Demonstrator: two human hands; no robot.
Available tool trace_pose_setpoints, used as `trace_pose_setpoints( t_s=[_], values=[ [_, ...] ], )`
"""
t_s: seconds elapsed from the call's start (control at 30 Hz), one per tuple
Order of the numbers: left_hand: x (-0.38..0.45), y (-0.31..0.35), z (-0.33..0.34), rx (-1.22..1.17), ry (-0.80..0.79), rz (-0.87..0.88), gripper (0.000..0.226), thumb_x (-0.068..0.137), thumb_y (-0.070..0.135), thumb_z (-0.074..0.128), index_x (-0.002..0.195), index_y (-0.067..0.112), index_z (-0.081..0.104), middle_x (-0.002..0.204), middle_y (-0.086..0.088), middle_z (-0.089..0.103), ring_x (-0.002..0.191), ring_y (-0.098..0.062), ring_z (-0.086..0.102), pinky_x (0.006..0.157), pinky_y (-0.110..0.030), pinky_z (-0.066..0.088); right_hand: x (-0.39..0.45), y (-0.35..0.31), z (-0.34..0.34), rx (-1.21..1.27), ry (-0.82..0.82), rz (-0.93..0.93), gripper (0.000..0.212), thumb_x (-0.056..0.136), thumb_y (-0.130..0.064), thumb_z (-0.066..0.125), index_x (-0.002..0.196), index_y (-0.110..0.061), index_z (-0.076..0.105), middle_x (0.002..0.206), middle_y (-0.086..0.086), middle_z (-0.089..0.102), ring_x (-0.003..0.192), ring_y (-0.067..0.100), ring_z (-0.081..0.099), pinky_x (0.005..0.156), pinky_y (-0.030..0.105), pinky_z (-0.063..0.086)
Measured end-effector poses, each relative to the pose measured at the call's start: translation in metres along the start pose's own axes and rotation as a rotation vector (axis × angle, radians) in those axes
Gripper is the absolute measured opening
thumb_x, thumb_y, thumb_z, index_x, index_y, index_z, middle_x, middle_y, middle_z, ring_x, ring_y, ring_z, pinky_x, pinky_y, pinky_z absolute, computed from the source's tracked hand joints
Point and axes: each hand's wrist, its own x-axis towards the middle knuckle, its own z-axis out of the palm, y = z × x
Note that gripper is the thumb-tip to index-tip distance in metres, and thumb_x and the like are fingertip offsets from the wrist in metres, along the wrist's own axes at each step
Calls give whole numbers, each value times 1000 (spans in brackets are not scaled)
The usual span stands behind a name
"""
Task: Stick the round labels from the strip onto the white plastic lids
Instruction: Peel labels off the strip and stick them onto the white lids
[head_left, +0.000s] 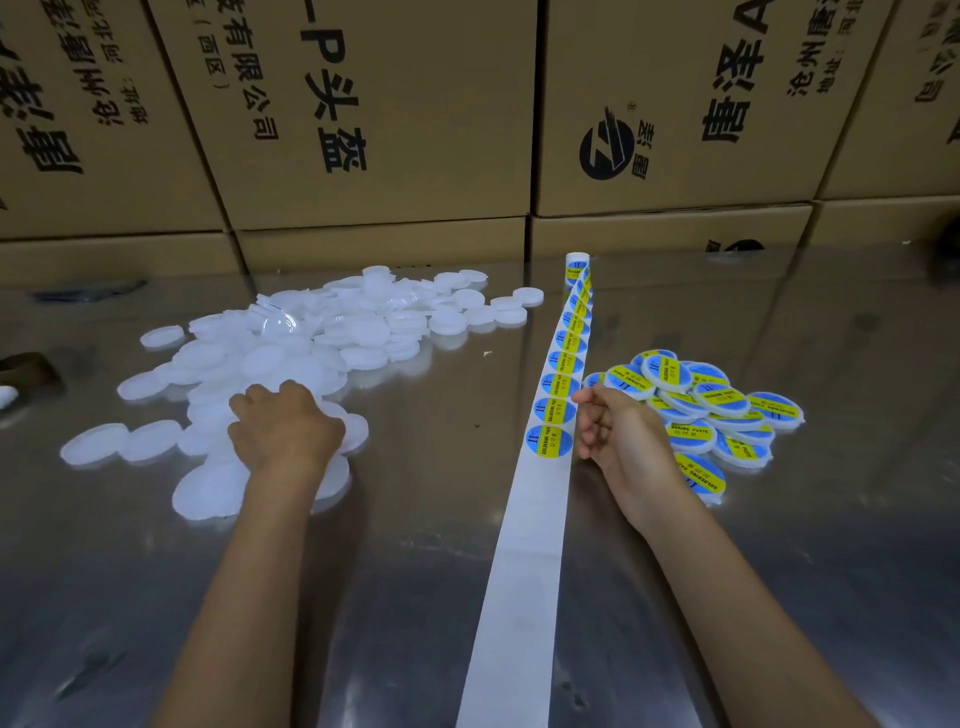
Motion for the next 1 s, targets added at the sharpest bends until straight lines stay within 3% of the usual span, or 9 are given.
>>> trace_pose_setpoints(
  t_s=[0.13,0.27,0.37,0.47,0.57,0.63,0.77,0.9,1.0],
  values=[
    [3,3,3,-151,26,43,48,86,26,77,121,3,54,129,-24,53,126,-41,41,92,-46,42,0,0,1,-28,14,1,23,98,-10,45,84,-3,63,57,5,45,50,15,35,44,27,34],
    [5,8,8,-396,24,21,29,88,14,71,113,8,57,116,-19,62,109,-42,56,78,-37,39,-2,4,1,-67,51,-54,21,97,-13,52,82,-4,65,57,4,47,50,14,38,50,29,36],
    [5,15,7,-523,15,64,19,87,20,72,100,10,63,103,-10,64,99,-36,57,77,-33,38,-2,8,-2,-402,184,-326,16,92,-11,56,80,-7,66,58,-4,55,53,8,47,60,27,41],
    [0,25,6,-717,-48,142,20,89,26,73,82,10,64,83,-9,66,80,-31,59,67,-32,44,-6,13,-3,-804,193,-605,9,91,-14,59,84,-15,65,75,-10,62,75,3,54,68,27,42],
    [-13,37,8,-971,-204,154,16,95,28,68,91,13,70,88,-5,71,77,-20,65,56,-26,54,-6,24,-8,-1240,39,-604,19,92,-22,57,108,-19,66,104,-4,65,110,16,49,87,32,39],
    [-23,46,12,-1115,-330,153,16,99,24,62,107,12,69,97,-6,75,83,-19,71,56,-24,56,-6,28,-10,-1381,-31,-600,27,93,-29,56,118,-22,64,118,-6,63,121,17,44,97,32,30],
    [-40,63,18,-1253,-490,210,20,106,14,47,124,11,55,99,-15,75,81,-27,74,65,-33,60,-9,28,-9,-1333,-91,-576,39,88,-42,62,125,-30,60,127,-13,57,124,12,42,96,25,23],
    [-50,75,25,-1299,-567,263,25,106,6,41,121,23,52,90,-11,72,71,-25,74,71,-38,61,-16,28,-3,-1247,-166,-565,36,80,-43,72,113,-30,67,114,-15,59,109,10,47,91,25,27],
    [-54,80,31,-1323,-616,296,32,103,1,43,118,29,52,97,-13,69,77,-25,74,82,-43,61,-18,26,-1,-1194,-159,-570,26,81,-41,73,104,-28,71,108,-17,60,108,10,50,93,29,31]
  ],
)
